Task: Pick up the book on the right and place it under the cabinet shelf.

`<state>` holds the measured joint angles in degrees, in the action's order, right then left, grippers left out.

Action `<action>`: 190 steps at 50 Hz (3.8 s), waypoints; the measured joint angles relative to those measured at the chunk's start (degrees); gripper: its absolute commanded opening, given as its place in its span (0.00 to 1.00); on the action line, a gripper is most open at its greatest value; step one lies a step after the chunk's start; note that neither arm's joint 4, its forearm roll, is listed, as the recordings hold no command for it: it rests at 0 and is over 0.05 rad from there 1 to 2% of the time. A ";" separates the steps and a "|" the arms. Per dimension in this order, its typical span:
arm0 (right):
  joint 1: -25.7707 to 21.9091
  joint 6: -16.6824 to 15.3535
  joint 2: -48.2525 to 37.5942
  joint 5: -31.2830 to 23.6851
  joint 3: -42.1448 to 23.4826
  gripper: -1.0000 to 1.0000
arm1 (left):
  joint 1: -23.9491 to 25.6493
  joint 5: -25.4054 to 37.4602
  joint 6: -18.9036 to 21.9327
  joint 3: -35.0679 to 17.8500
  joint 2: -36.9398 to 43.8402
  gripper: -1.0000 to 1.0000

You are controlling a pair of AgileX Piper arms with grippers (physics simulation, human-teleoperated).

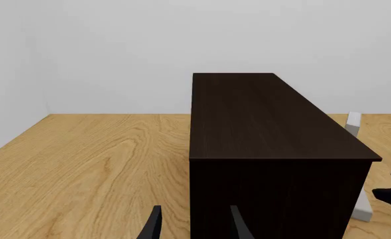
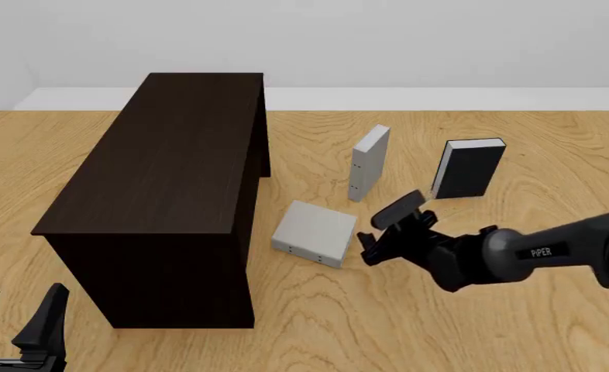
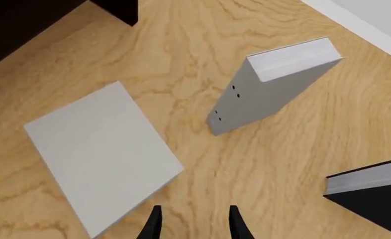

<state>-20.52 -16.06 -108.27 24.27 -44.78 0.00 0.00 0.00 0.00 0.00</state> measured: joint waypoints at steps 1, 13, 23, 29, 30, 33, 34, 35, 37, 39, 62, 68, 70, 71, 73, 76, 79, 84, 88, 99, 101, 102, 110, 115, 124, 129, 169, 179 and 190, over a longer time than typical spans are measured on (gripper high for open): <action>-0.05 0.05 -0.17 0.01 -0.07 1.00 | 0.00 0.00 0.00 0.00 0.00 1.00; -0.30 0.28 -1.95 0.39 -0.60 1.00 | 0.00 0.00 0.00 0.00 0.00 1.00; -0.67 0.37 -2.74 0.23 -1.34 1.00 | 0.00 0.00 0.00 0.00 0.00 1.00; -0.93 0.30 -2.92 0.01 -1.78 1.00 | 0.00 0.00 0.00 0.00 0.00 1.00; -0.96 0.26 -2.94 0.00 -1.84 1.00 | 0.00 0.00 0.00 0.00 0.00 1.00; -1.06 0.19 -3.03 -0.10 -2.07 1.00 | 0.00 0.00 0.00 0.00 0.00 1.00; -1.10 0.18 -3.08 -0.13 -2.15 1.00 | 0.00 0.00 0.00 0.00 0.00 1.00; -1.12 0.12 -3.15 -0.14 -2.21 1.00 | 0.00 0.00 0.00 0.00 0.00 1.00; -1.14 -0.02 -3.31 -0.15 -2.32 1.00 | 0.00 0.00 0.00 0.00 0.00 1.00; -1.17 -0.20 -3.45 -0.18 -2.41 1.00 | 0.00 0.00 0.00 0.00 0.00 1.00; -1.98 -2.17 -5.12 -1.05 -5.14 1.00 | 0.00 0.00 0.00 0.00 0.00 1.00; -2.64 -2.16 -5.75 -1.47 -6.28 1.00 | 0.00 0.00 0.00 0.00 0.00 1.00; -2.86 -2.20 -5.97 -1.62 -6.67 1.00 | 0.00 0.00 0.00 0.00 0.00 1.00; -2.95 -2.25 -6.08 -1.69 -6.85 1.00 | 0.00 0.00 0.00 0.00 0.00 1.00; -3.10 -2.39 -6.26 -1.80 -7.16 1.00 | 0.00 0.00 0.00 0.00 0.00 1.00; -3.27 -2.71 -6.48 -1.90 -7.51 1.00 | 0.00 0.00 0.00 0.00 0.00 1.00; -3.39 -3.03 -6.67 -2.01 -7.86 1.00 | 0.00 0.00 0.00 0.00 0.00 1.00; -3.80 -2.93 -6.96 -2.48 -8.73 1.00 | 0.00 0.00 0.00 0.00 0.00 1.00; -4.18 -2.74 -7.12 -2.97 -9.48 1.00 | 0.00 0.00 0.00 0.00 0.00 1.00; -5.24 -2.47 -8.00 -3.90 -11.33 1.00 | 0.00 0.00 0.00 0.00 0.00 1.00; -5.43 -2.43 -8.18 -4.05 -11.62 1.00 | 0.00 0.00 0.00 0.00 0.00 1.00; -5.51 -2.42 -8.27 -4.11 -11.76 1.00 | 0.00 0.00 0.00 0.00 0.00 1.00; -6.34 -2.23 -9.28 -4.76 -13.19 1.00 | 0.00 0.00 0.00 0.00 0.00 1.00; -6.68 -2.84 -9.88 -5.01 -13.90 1.00 | 0.00 0.00 0.00 0.00 0.00 1.00; -7.17 -4.11 -10.83 -5.58 -15.40 1.00 | 0.00 0.00 0.00 0.00 0.00 1.00; -7.66 -4.20 -11.48 -6.09 -16.72 1.00 | 0.00 0.00 0.00 0.00 0.00 1.00; -12.81 -1.50 -15.11 -10.38 -24.55 1.00 | 0.00 0.00 0.00 0.00 0.00 1.00; -13.38 -1.36 -15.75 -10.78 -25.83 1.00 | 0.00 0.00 0.00 0.00 0.00 1.00; -13.56 -1.23 -16.36 -11.00 -26.88 1.00 | 0.00 0.00 0.00 0.00 0.00 1.00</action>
<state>-34.08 -17.30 -124.62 13.27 -71.66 0.00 0.00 0.00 0.00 0.00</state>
